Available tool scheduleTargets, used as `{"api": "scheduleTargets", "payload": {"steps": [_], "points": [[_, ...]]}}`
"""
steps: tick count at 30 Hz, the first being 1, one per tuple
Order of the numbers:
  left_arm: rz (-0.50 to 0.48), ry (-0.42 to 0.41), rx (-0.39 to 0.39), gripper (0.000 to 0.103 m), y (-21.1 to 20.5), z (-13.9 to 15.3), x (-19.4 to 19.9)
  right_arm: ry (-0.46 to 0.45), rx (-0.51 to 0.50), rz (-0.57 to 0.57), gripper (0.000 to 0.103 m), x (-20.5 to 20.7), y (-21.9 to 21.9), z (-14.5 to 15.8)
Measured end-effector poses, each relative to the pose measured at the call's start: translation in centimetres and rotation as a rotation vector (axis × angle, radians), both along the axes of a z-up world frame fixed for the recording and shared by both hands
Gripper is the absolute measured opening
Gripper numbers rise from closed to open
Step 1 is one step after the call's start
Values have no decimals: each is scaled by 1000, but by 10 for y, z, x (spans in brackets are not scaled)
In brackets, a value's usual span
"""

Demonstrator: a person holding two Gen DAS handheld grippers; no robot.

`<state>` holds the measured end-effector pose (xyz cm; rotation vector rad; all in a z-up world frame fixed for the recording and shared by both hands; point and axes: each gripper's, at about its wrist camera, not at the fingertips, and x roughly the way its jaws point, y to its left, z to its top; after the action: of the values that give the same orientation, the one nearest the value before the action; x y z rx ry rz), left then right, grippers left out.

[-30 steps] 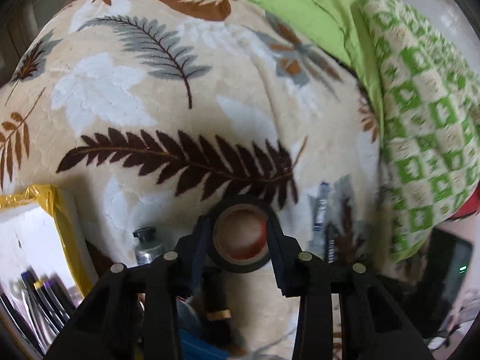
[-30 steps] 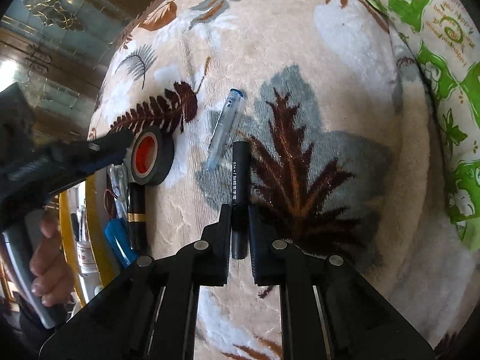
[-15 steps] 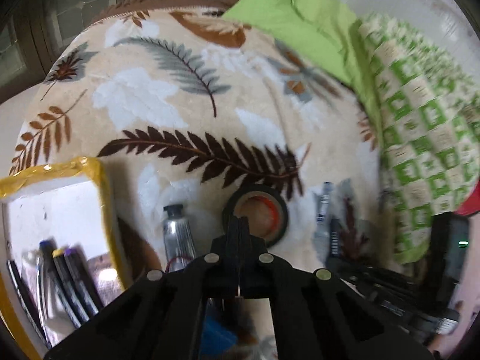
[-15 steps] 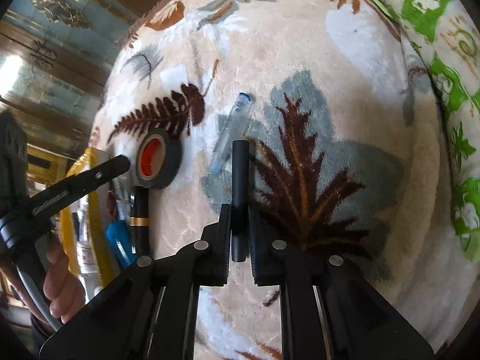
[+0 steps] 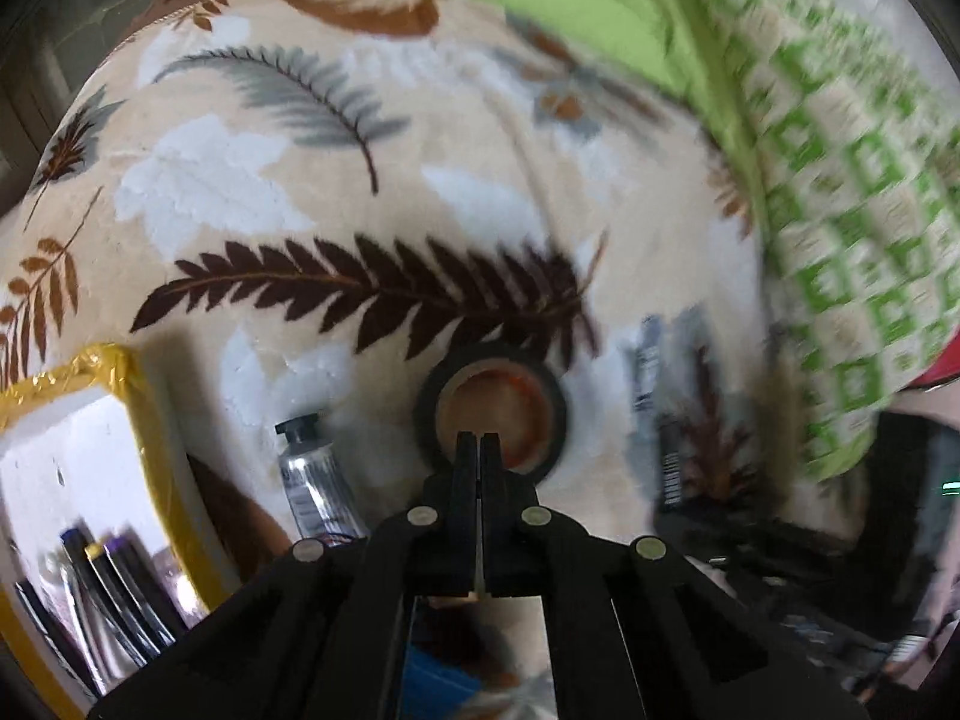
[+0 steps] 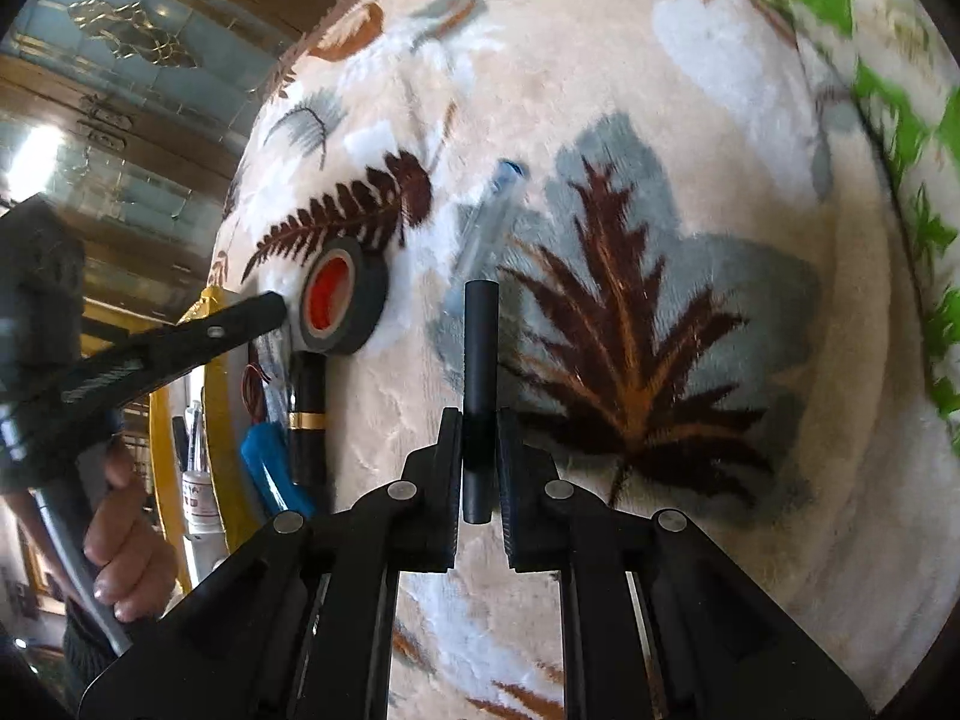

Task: Organize objects
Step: 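Carry the black marker and tape roll over the tray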

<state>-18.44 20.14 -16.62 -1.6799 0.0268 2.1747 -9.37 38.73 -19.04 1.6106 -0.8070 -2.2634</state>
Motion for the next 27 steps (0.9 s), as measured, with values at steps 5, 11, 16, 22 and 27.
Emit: {"api": "scheduleTargets", "payload": {"steps": [5,11,16,22,27], "points": [[11,-5,58,0,-4,3,-6,2,21,23,11,-5,-5,1],[75,-24,409,20,-36,13,-1,1,8,28,10,-8,-4,-2],[71,-18,334,53,-30,8,1,3,24,37,10,-9,-6,-1],[61,78,171,53,-35,23,7,8,38,29,10,-5,-4,4],[44,82,163,53,-40,19,1,35,69,-14,10,-1,8,13]]}}
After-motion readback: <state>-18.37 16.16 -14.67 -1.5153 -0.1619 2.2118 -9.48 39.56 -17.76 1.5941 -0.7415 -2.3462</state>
